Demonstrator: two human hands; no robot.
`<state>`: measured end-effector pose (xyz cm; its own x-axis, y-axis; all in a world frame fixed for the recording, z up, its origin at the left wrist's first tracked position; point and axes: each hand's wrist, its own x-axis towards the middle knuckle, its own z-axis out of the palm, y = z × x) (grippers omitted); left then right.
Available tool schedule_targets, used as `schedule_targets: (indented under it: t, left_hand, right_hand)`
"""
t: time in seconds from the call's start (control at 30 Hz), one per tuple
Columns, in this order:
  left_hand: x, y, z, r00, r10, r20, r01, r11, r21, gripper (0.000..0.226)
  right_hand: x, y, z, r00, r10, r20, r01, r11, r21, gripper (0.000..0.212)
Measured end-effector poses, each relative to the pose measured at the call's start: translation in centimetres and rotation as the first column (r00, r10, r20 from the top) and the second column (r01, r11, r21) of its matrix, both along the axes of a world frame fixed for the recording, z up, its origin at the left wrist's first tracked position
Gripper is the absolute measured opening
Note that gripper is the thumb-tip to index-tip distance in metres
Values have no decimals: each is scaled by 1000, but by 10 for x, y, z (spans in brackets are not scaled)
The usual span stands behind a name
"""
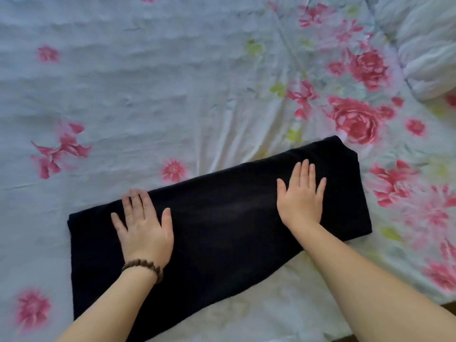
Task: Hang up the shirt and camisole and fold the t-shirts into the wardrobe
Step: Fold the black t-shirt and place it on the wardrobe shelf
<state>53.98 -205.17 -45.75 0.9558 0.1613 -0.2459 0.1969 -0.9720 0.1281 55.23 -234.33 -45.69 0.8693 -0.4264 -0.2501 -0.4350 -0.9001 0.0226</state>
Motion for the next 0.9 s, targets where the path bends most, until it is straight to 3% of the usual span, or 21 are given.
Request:
schedule_targets:
  t: [0.07, 0.1, 0.13, 0.2, 0.3, 0.43, 0.53, 0.6, 0.67, 0.73, 0.9]
  left_hand:
    - [4, -38, 0, 997, -65, 48, 66, 998, -21, 62]
    - [5, -57, -2, 992, -113, 56, 114, 993, -25, 62]
    - [7, -73, -5, 985, -164, 47, 165, 986, -15, 64]
    - [7, -92, -12, 973, -232, 8, 232, 972, 17, 65]
    - [4, -76, -20, 979, -204, -21, 205, 977, 59, 61]
    - [-5, -36, -19, 997, -32, -63, 40, 991, 131, 63]
    - [-14, -51, -13, 999, 12, -41, -7, 995, 103, 66]
    - [-25, -84, -12, 994, -102, 28, 101, 994, 53, 64]
    - [-42, -125, -15, 965, -258, 51, 259, 966, -19, 65]
    - [-61, -155, -18, 919, -393, 21, 393, 918, -51, 63]
    - [-78, -155, -28, 866, -501, 7, 500, 864, -60, 63]
  right_hand:
    - [6, 34, 3, 957, 244, 153, -257, 964, 71, 61]
    - [7, 55, 0, 896, 395, 204, -420, 902, 102, 58]
    - [7, 73, -3, 822, 522, 228, -557, 820, 130, 55]
    - [6, 85, -10, 746, 642, 176, -665, 727, 172, 53]
    - [4, 42, -20, 807, 585, 78, -590, 796, 132, 57]
    - [-7, -56, -19, 937, 349, 4, -348, 936, 44, 67]
    - [-13, -77, -13, 973, 230, -7, -230, 973, 11, 72]
    - [-20, -52, -10, 940, 334, 74, -337, 941, 42, 68]
    - [-35, -19, -11, 840, 518, 162, -536, 839, 94, 60]
    - [-54, -2, -17, 765, 627, 147, -643, 754, 132, 56]
    - [-64, -43, -25, 843, 536, 52, -538, 836, 104, 62]
